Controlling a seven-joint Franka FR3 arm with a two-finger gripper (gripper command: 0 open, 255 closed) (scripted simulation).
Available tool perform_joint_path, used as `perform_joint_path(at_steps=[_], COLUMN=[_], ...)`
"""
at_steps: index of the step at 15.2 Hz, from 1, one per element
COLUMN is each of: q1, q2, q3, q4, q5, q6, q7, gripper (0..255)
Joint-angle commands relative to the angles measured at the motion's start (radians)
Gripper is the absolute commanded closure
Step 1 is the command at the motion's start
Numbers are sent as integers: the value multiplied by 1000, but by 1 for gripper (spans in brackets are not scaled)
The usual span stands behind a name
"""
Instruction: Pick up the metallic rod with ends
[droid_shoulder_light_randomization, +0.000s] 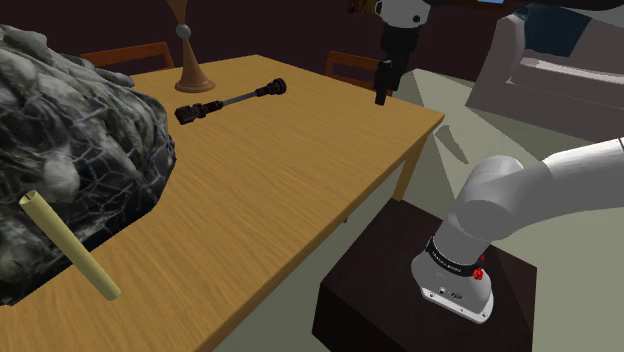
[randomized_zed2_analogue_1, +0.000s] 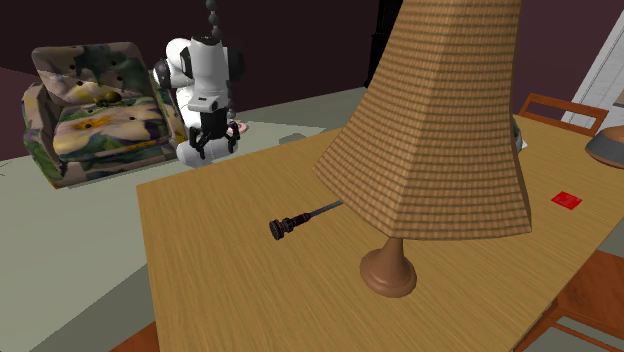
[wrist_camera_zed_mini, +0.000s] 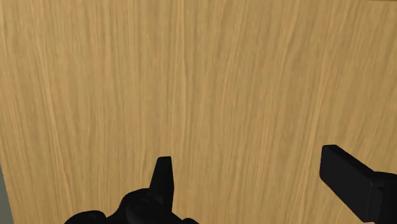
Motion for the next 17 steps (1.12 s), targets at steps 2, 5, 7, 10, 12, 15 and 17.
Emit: perform_joint_path(at_steps=[2, 5, 7, 10, 12, 15, 17], q1=[11, 45, 69, 103, 124, 152, 168], q2=[37, 149, 225, 338, 413, 525, 598], q3=[-14, -54, -77, -105, -119, -132, -136], q4=[20, 86, 137, 220, 281, 379, 449], q5=[-8, -24, -28, -25, -18, -1, 13], q6=[20, 72, 101, 135, 152, 168, 172], q7=[-42, -165, -247, -369, -450, -570, -649], gripper=[0, 0, 0, 0, 0, 0, 0])
